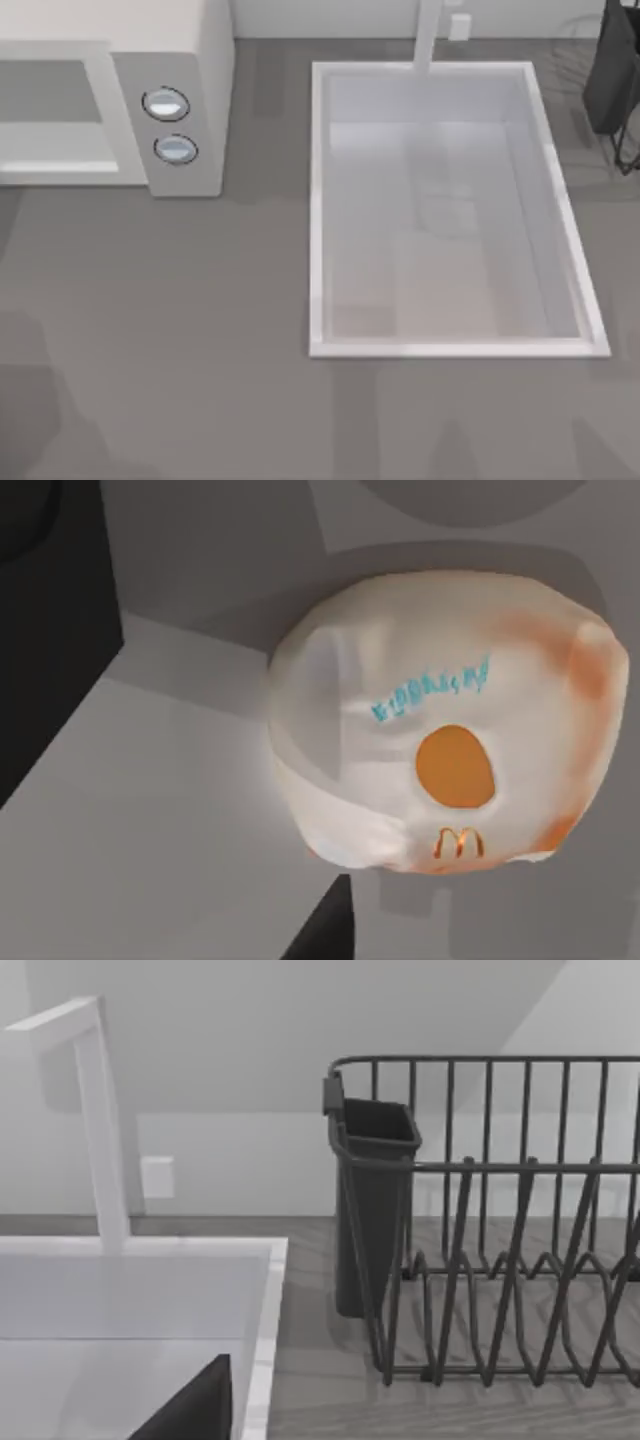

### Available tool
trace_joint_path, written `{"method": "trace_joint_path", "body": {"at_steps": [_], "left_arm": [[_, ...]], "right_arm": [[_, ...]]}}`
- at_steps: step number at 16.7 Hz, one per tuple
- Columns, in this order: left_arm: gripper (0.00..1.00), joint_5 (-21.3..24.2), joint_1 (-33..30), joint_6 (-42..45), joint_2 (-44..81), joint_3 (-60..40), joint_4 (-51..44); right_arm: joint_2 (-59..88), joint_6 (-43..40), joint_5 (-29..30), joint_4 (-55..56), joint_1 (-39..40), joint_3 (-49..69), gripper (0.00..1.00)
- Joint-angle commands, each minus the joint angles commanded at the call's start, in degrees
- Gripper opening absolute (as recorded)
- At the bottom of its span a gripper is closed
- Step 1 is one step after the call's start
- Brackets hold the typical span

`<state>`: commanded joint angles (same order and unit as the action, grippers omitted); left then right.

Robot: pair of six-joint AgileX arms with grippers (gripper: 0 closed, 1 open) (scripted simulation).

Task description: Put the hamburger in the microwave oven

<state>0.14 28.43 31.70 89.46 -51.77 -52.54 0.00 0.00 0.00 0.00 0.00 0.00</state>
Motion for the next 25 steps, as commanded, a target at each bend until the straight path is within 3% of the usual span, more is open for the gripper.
{"method": "trace_joint_path", "body": {"at_steps": [11, 18, 25], "left_arm": [[1.00, -0.1, 0.5, 0.7, 9.5, 6.7, 16.4], [1.00, -0.1, 0.6, 0.7, 10.6, 7.5, 18.3], [0.47, -0.1, 0.6, 0.7, 10.6, 7.5, 18.3]], "right_arm": [[0.0, 0.0, 0.0, 0.0, 0.0, 0.0, 1.00], [0.0, 0.0, 0.0, 0.0, 0.0, 0.0, 1.00], [0.0, 0.0, 0.0, 0.0, 0.0, 0.0, 1.00]]}}
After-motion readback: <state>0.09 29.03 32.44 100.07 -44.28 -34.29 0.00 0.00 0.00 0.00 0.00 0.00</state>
